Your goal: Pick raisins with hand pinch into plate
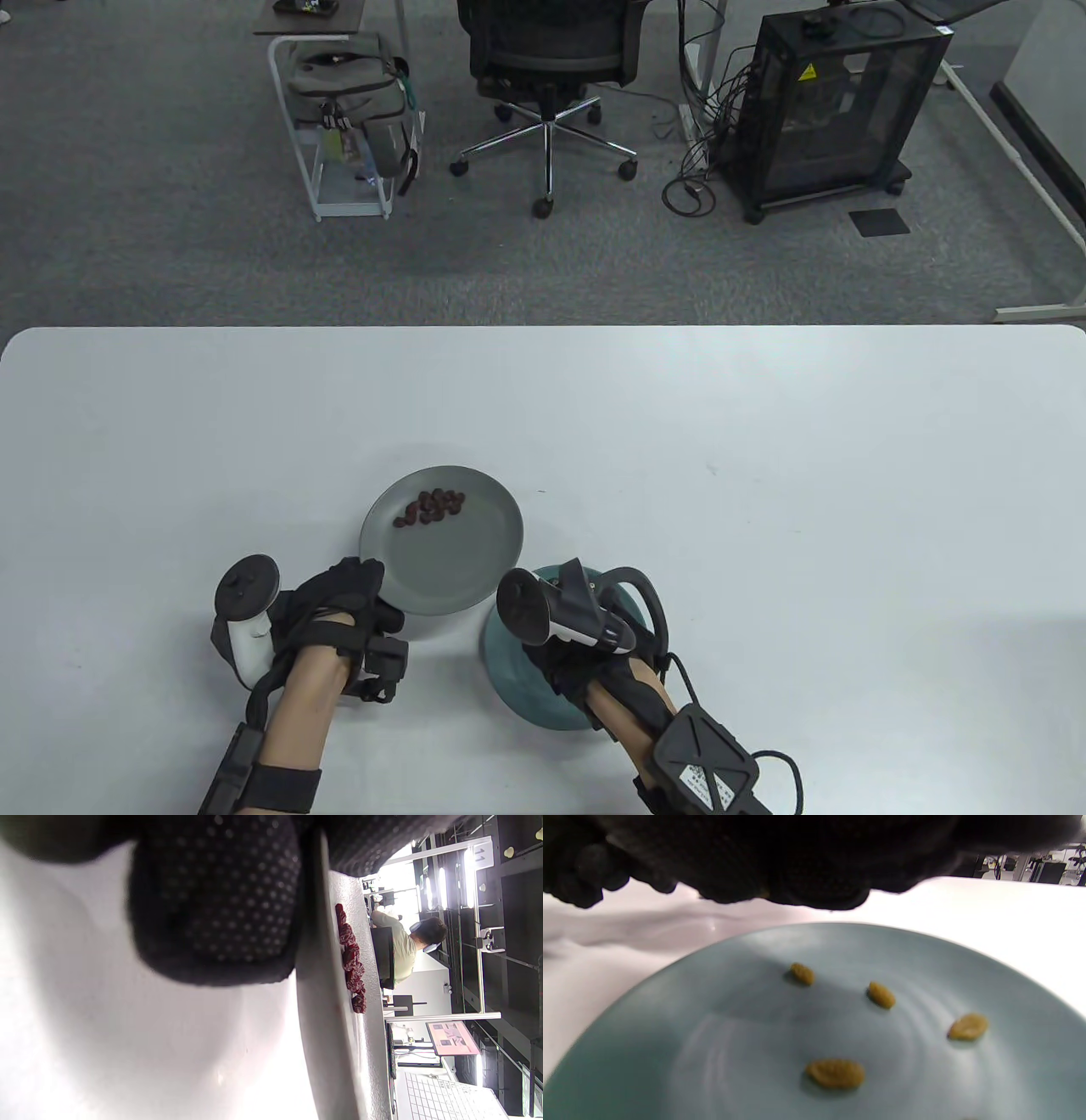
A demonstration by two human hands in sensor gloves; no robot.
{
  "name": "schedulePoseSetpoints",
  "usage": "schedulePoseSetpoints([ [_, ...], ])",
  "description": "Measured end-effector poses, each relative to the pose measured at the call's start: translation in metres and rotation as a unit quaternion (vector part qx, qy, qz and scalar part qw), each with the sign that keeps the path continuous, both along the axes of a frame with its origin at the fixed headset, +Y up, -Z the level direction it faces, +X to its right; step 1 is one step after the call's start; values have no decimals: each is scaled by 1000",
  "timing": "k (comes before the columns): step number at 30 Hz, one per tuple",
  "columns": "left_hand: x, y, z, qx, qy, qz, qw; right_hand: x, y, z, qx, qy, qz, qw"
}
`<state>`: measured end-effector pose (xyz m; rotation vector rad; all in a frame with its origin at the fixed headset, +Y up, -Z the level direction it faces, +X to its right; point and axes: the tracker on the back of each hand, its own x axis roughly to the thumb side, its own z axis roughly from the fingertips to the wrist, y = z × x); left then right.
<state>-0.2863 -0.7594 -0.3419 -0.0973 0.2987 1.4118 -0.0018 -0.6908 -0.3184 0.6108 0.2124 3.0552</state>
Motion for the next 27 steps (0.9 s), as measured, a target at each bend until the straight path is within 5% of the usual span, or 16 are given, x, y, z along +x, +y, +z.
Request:
schedulePoseSetpoints([
  [27,-15,-1,1,-5,39,21,999,-41,-41,18,3,57,134,989],
])
